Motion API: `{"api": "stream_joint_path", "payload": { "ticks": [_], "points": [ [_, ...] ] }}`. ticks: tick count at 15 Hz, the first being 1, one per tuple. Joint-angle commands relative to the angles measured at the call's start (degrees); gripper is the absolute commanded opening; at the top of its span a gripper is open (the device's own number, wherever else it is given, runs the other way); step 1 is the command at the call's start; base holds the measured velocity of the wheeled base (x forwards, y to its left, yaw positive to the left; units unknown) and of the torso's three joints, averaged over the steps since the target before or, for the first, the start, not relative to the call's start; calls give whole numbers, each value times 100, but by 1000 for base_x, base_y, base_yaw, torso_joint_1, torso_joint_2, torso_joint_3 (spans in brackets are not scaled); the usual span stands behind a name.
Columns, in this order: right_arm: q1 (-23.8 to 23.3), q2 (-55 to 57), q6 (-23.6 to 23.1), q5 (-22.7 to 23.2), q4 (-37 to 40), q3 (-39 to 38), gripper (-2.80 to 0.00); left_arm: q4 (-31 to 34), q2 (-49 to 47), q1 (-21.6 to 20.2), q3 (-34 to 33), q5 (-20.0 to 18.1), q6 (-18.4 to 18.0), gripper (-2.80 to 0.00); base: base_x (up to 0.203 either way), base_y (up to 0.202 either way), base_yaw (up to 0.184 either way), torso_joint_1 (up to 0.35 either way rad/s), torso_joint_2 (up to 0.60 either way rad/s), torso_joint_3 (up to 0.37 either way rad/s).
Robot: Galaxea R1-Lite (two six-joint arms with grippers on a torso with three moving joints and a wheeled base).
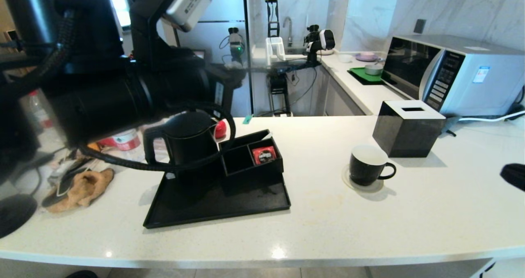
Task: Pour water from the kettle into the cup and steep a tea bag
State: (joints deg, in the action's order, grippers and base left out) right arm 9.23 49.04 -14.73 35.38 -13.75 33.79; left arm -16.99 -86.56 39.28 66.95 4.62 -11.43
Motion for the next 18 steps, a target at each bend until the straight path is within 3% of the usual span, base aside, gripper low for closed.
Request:
{"api": "stream_joint_path", "payload": {
  "ticks": [1,11,18],
  "points": [
    [399,989,-39,68,-341,94,0,-14,-65,1,2,4,-6,-280,0,0,0,0,0,0],
    [1804,3922,-48,104,-3426,539,0,3,-142,1,11,21,-8,-280,0,0,0,0,0,0],
    [2395,5335,47,136,-3934,1786,0,-23,-166,-8,11,30,-8,-280,0,0,0,0,0,0]
  ]
}}
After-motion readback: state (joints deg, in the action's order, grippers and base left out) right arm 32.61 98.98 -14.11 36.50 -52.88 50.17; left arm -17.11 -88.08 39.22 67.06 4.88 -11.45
